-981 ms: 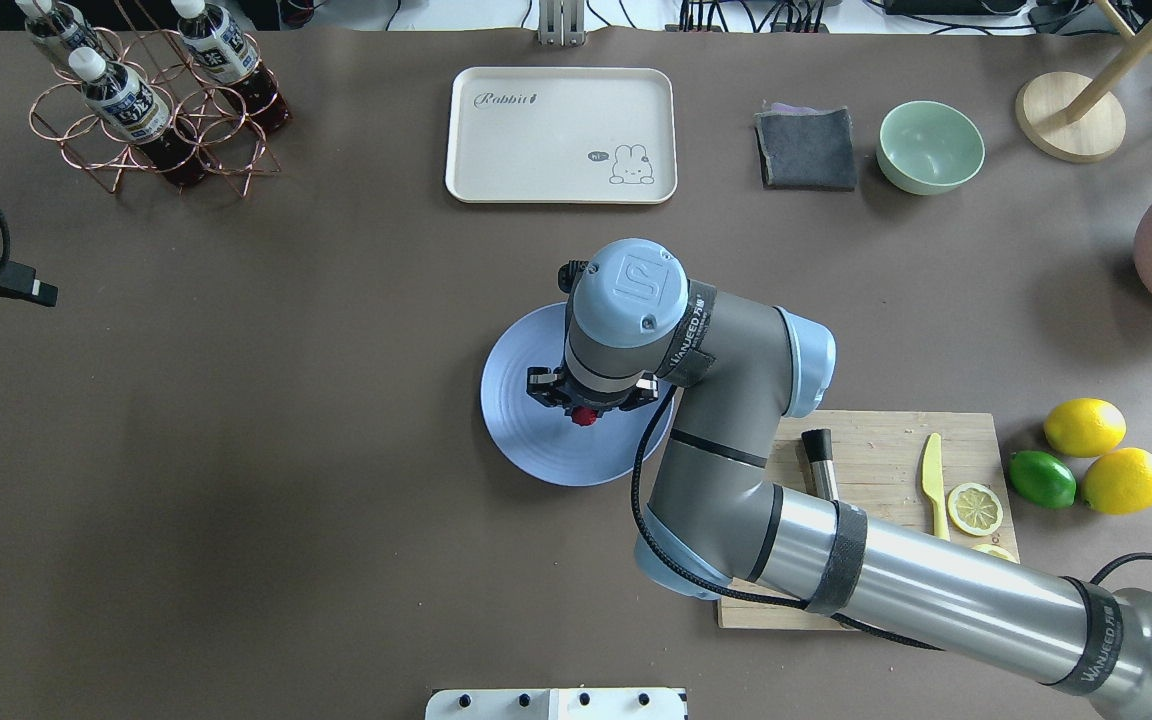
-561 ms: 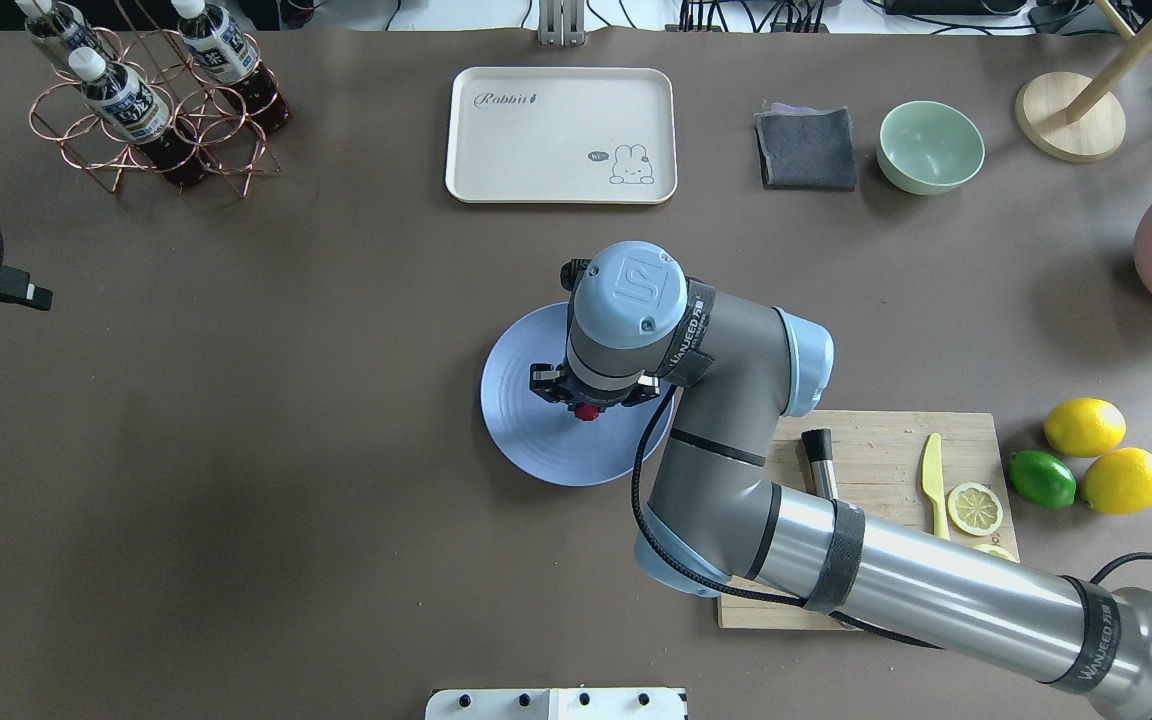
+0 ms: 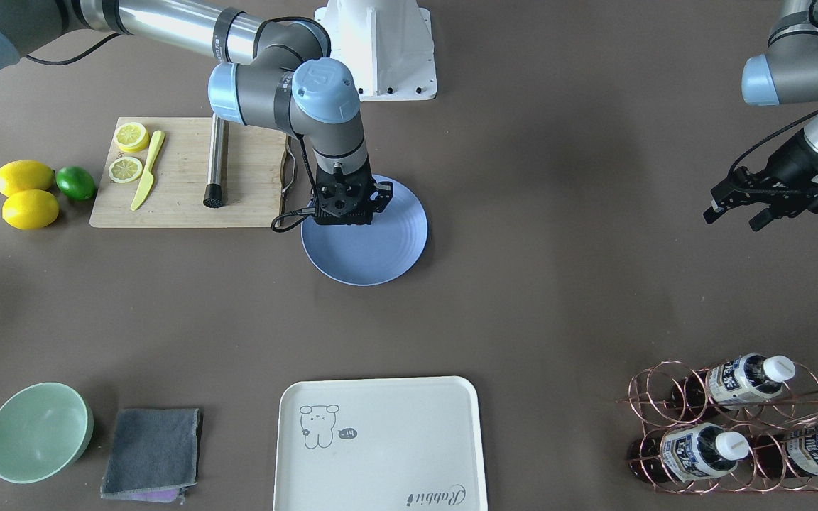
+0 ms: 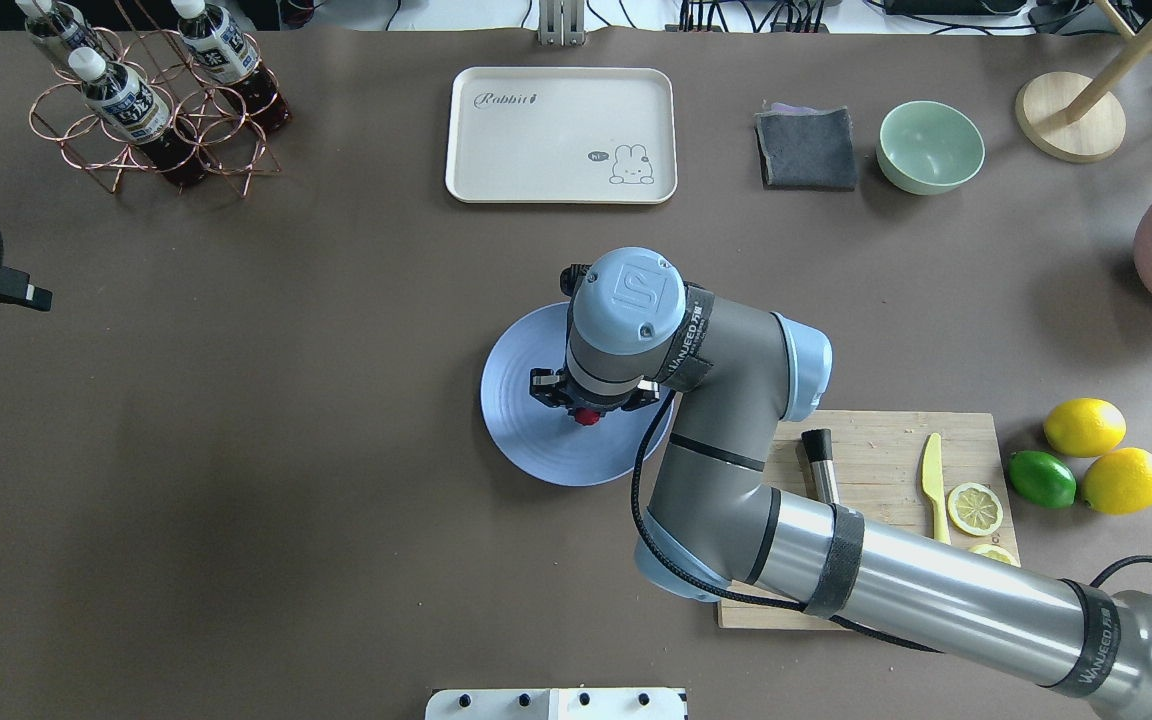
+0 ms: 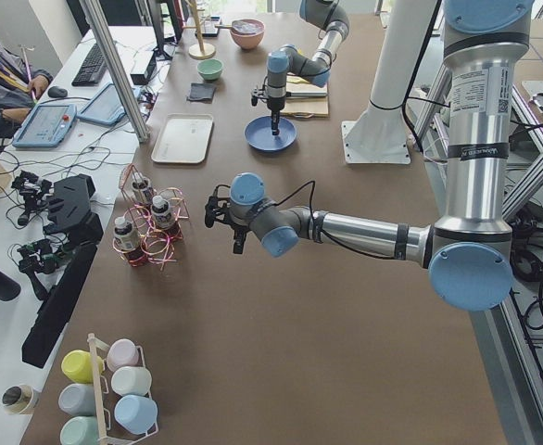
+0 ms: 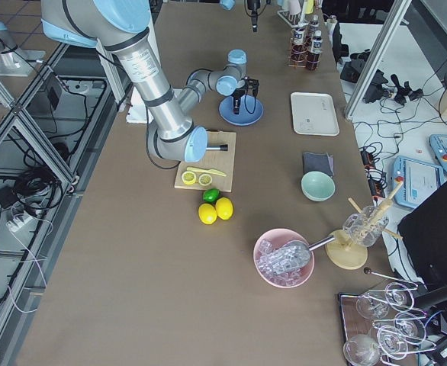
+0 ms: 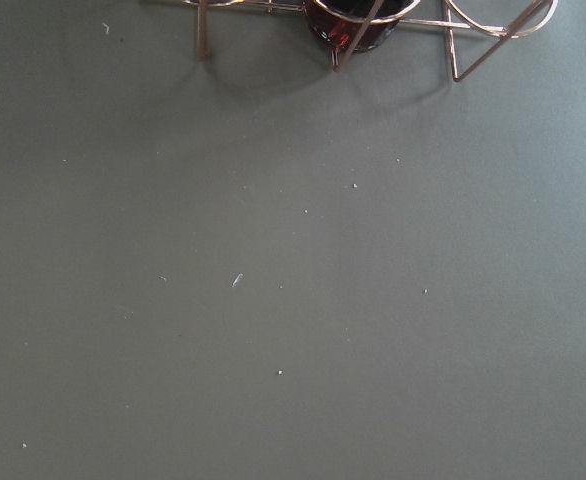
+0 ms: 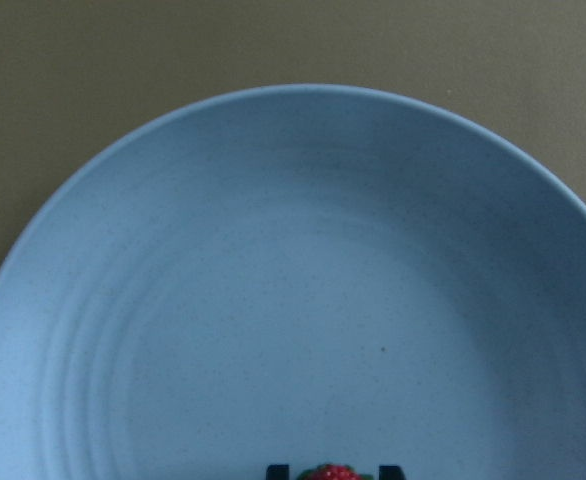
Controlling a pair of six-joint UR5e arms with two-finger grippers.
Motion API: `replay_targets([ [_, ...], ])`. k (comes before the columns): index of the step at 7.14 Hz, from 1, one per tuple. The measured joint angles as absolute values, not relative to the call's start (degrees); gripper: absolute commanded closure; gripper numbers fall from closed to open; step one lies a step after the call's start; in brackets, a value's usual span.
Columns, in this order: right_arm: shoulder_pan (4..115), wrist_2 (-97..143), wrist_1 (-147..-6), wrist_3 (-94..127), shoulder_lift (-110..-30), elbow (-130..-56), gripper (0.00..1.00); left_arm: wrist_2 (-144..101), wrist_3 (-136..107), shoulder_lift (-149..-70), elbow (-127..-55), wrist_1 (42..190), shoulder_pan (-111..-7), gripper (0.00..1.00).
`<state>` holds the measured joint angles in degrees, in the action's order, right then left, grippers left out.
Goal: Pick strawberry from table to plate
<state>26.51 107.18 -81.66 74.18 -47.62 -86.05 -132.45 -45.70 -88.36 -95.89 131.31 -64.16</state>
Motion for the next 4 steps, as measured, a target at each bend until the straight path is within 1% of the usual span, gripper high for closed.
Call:
replay_targets([
  [1,26.48,107.05,-81.65,74.2,-47.62,-86.05,0.04,-132.45,-45.7,-88.35,-95.89,131.31,-64.16,0.03],
  [2,26.46,106.89,-81.67,74.26,-47.59,-86.05,0.01,-132.47,-45.7,-88.34,-95.89,131.31,-64.17,0.03],
  [4,27.01,107.18,-81.73,74.29,-47.32,-86.4,0.01,-133.19,-45.74,-88.5,-96.22,131.11,-64.6,0.03],
])
